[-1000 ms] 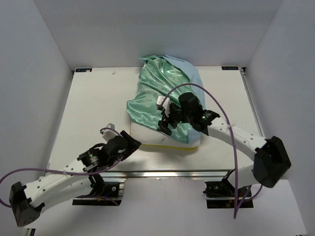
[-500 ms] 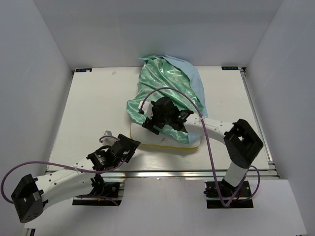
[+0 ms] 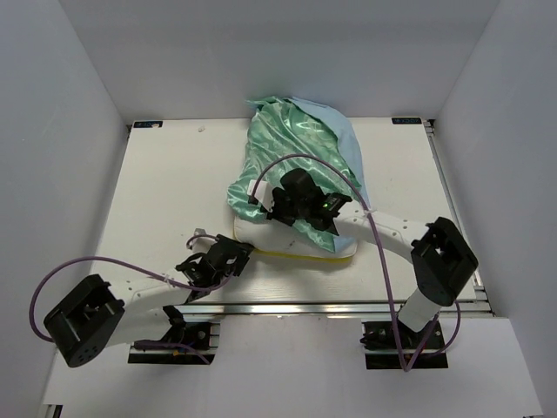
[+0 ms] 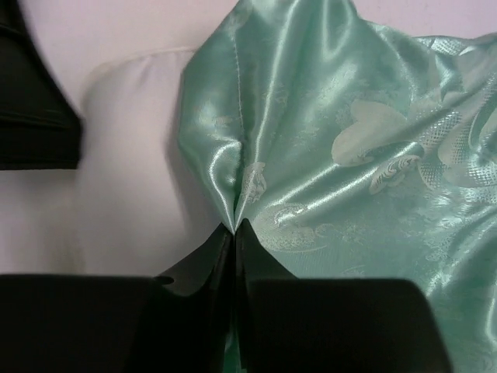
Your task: Put the pillow into the pillowcase
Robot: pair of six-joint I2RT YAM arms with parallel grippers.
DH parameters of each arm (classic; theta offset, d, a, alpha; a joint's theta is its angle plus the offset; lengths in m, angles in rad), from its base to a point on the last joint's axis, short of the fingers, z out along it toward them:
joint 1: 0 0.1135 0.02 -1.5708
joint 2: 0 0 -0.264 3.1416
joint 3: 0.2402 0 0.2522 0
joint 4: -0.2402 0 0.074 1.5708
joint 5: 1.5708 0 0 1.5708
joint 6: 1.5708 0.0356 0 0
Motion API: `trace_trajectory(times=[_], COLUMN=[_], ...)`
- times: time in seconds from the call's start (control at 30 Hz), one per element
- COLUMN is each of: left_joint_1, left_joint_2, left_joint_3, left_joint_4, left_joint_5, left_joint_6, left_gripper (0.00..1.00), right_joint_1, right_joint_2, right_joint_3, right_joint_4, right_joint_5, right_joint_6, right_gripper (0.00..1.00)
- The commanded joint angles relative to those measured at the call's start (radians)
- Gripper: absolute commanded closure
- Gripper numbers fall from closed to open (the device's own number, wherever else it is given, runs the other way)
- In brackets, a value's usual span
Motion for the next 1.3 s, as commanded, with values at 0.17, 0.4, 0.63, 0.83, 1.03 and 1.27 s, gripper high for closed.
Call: trace_trajectory(times=[0.17, 0.4, 0.63, 0.83, 1.03, 1.27], left_joint_1=[0.011, 0.011, 0.011, 0.014, 0.080, 0.164], left_joint_2=[0.103, 0.062, 0.025, 0.106, 0.136, 0.027], left_joint_3=[0.061, 0.087, 0.147, 0.231, 0.299, 0.184], left_joint_4=[0.329, 0.574, 0.825, 0.928, 0.914, 0.736], left_joint_5=[0.037, -0.003, -0.057, -0.202, -0.303, -0.429], left_joint_6=[0.167, 0.421, 0.711, 0.770, 0.774, 0.667], left_gripper=[0.48, 0.48, 0.53, 0.60, 0.62, 0.62], right_joint_1=[0.007, 0.013, 0.013, 0.013, -0.005, -0.114], right_joint_2=[-0.054, -0.105, -0.171, -0.205, -0.290, -0.419], right_joint_3=[0.170, 0.271, 0.424, 0.561, 0.571, 0.122], right_joint_4=[-0.270, -0.376, -0.419, -0.520, -0.646, -0.697], right_joint_5=[-0.283, -0.508, -0.636, -0.697, -0.749, -0.516], right_joint_6=[0.075, 0.187, 0.236, 0.227, 0.165, 0.021], right_gripper=[1.00, 1.00, 1.00, 1.00, 1.00, 1.00])
